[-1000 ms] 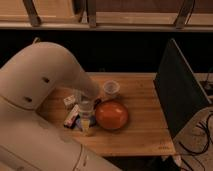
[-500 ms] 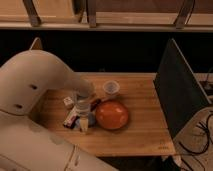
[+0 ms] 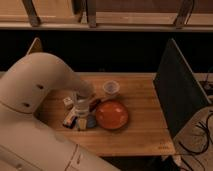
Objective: Place the white sponge in the ceramic bowl
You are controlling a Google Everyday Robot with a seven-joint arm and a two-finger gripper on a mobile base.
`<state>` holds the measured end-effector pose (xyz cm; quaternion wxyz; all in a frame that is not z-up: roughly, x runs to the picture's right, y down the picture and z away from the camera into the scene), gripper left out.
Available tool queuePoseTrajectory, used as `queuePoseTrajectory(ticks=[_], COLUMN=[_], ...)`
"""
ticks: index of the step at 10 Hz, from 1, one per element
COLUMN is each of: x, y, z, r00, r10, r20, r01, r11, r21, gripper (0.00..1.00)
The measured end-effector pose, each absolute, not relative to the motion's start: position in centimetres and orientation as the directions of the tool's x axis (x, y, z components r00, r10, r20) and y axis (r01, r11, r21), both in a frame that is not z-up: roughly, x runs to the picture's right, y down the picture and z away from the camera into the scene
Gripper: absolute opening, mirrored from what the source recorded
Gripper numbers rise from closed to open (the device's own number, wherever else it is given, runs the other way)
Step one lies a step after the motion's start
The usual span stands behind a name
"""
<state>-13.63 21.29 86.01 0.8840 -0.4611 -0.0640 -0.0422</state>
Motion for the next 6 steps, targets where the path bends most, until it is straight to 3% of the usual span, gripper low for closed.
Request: queuePoseTrajectory(ticks=[2, 6], x=[-13.4, -10.2], y=[21.5, 18.7], z=[86.1, 84.9], r00=[0.989, 0.998], r10=[-0.006, 0.005], r20=[0.149, 0.056], r01=[0.126, 0.041], r11=[0.564, 0.627], r21=[-0.816, -0.778], gripper=[0.03, 0.00])
